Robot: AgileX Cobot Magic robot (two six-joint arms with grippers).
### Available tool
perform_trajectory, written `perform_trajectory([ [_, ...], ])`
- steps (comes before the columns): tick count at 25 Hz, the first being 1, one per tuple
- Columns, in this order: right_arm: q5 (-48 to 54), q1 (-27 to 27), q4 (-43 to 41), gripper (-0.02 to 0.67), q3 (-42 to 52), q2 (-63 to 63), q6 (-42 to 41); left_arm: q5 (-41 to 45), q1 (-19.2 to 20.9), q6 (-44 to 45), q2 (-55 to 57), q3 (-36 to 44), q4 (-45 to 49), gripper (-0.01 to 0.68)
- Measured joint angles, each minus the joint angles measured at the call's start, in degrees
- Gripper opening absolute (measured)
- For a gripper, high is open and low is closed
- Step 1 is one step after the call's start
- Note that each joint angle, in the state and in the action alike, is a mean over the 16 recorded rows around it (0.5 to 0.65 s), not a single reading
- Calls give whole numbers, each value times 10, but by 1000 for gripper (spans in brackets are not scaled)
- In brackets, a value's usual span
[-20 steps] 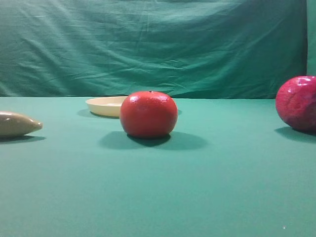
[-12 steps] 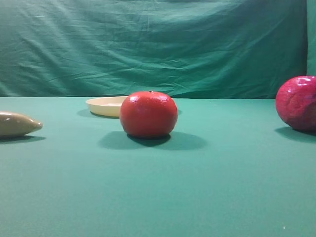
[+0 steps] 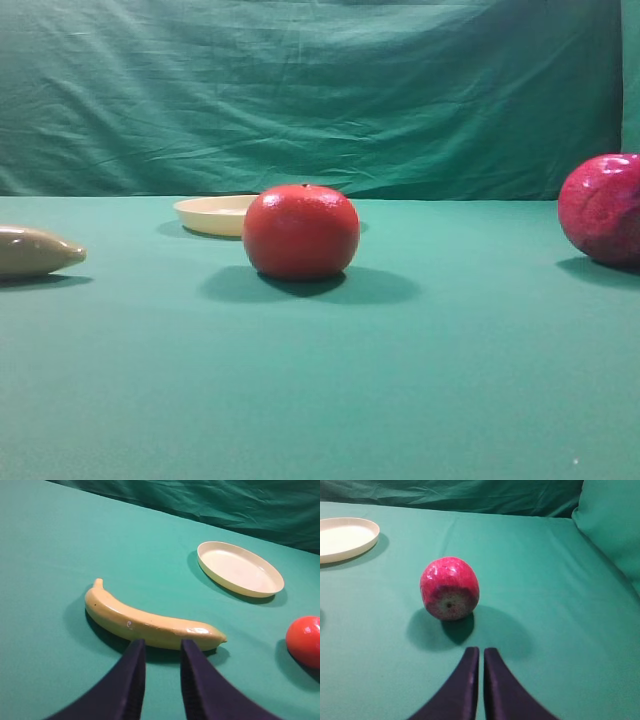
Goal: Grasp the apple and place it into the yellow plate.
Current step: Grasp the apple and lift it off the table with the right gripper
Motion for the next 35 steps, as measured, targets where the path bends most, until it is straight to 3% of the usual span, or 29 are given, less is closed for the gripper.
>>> perform_trajectory([
  [11, -92, 0, 28, 0, -8, 0, -2, 0, 0, 0, 0, 0, 0, 157],
  [18, -127, 0, 51, 0, -72, 35, -22, 0, 0, 0, 0, 0, 0, 157],
  [35, 109, 0, 54, 0, -339, 407, -108, 0, 0, 0, 0, 0, 0, 157],
])
